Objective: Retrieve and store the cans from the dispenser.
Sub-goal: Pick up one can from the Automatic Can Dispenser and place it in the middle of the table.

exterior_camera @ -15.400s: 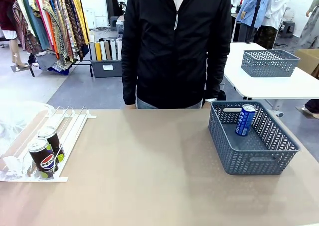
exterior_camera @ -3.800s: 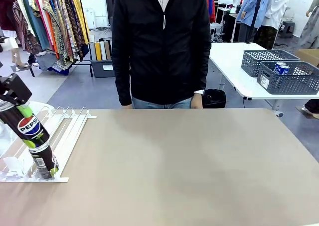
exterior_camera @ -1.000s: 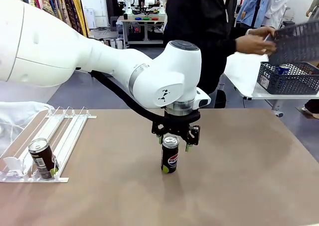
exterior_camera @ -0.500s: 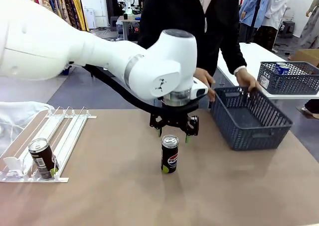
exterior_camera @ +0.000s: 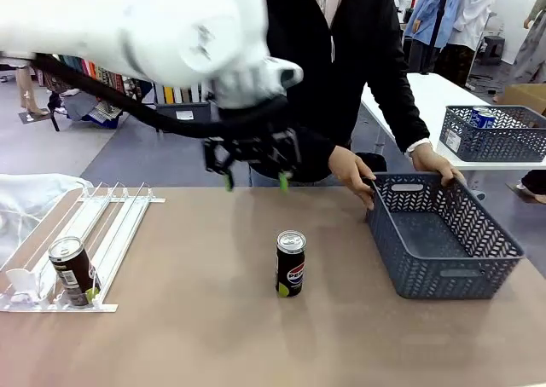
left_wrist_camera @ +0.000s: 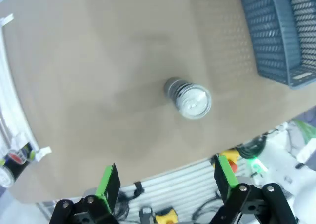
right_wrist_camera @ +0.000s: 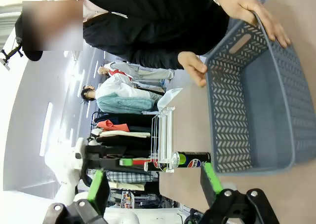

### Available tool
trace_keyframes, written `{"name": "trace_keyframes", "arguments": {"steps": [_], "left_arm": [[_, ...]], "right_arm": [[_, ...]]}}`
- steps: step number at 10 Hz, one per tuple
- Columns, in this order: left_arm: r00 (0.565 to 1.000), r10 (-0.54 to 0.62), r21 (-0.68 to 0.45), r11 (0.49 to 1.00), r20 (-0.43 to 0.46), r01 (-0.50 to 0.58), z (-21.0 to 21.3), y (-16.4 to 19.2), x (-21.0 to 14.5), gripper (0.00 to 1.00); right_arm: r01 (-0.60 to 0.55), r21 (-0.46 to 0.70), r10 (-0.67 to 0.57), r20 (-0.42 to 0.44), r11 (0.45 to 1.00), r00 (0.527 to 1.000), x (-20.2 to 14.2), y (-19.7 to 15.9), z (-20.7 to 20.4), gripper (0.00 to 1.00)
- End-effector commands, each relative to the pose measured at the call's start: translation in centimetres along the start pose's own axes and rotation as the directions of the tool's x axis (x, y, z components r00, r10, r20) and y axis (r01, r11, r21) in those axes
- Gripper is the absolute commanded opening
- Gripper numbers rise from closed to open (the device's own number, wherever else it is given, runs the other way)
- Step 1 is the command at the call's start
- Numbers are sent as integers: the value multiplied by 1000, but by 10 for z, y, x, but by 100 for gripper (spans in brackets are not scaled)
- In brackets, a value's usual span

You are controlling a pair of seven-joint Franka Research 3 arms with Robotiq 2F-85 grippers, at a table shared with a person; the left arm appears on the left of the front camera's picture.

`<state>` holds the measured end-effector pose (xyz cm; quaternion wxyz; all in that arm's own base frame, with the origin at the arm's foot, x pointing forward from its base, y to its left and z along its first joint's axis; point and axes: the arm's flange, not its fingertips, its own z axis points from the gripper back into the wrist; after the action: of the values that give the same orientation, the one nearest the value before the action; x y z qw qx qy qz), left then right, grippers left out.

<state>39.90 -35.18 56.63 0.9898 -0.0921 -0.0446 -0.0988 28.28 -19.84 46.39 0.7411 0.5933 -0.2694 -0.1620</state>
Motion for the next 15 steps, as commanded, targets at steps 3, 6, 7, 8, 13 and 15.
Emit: {"name": "trace_keyframes", "arguments": {"steps": [3,6,7,8,13,15], "left_arm": [[993,116,-323,939,-36,-121,55,180,-21,100],[964,260,-606,759,-55,-239,57,335,-72,100],[943,327,-715,645,-58,-268,44,383,-101,100],[934,352,-791,554,-59,-259,31,412,-124,100],[922,378,-780,553,-79,-294,28,435,-138,100],[922,378,-780,553,-79,-294,28,435,-138,100]], "right_arm": [[0,11,-1,3,1000,1000,0,3,1,100],[0,11,-1,3,1000,1000,0,3,1,100],[0,11,-1,3,1000,1000,0,3,1,100],[0,11,-1,3,1000,1000,0,3,1,100],[0,11,-1,3,1000,1000,0,3,1,100],[0,11,-1,3,1000,1000,0,3,1,100]]}}
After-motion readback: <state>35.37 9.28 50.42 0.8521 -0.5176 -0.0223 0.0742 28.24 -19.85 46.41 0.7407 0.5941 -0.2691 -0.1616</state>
